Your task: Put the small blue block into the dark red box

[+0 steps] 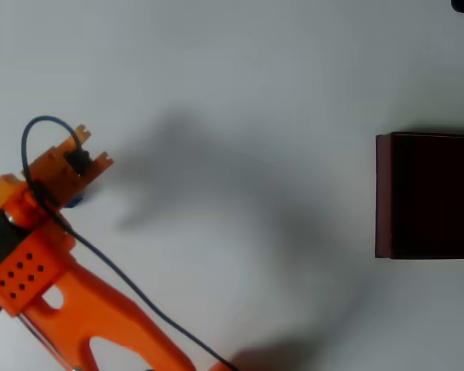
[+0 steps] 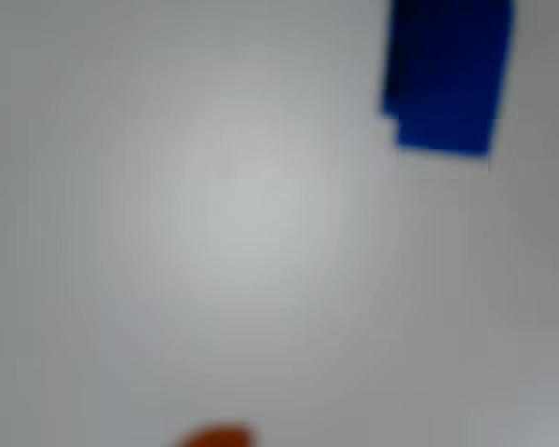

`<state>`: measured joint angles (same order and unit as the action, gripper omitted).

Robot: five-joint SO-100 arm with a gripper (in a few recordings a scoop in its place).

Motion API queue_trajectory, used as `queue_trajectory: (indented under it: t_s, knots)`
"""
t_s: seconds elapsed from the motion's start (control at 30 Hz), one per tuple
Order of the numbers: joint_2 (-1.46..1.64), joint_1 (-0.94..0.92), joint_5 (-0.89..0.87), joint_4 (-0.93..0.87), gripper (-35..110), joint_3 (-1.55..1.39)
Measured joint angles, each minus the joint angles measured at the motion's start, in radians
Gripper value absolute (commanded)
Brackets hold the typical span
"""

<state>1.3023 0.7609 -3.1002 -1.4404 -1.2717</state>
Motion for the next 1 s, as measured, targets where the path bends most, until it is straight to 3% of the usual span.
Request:
queue_trajectory:
  t_s: [0.63, 1.0]
  knots:
    - [-0.179, -0.029, 0.012, -0.006, 29, 0.141]
    - [-0.178, -0.054, 0.054, 0.1, 30, 0.084]
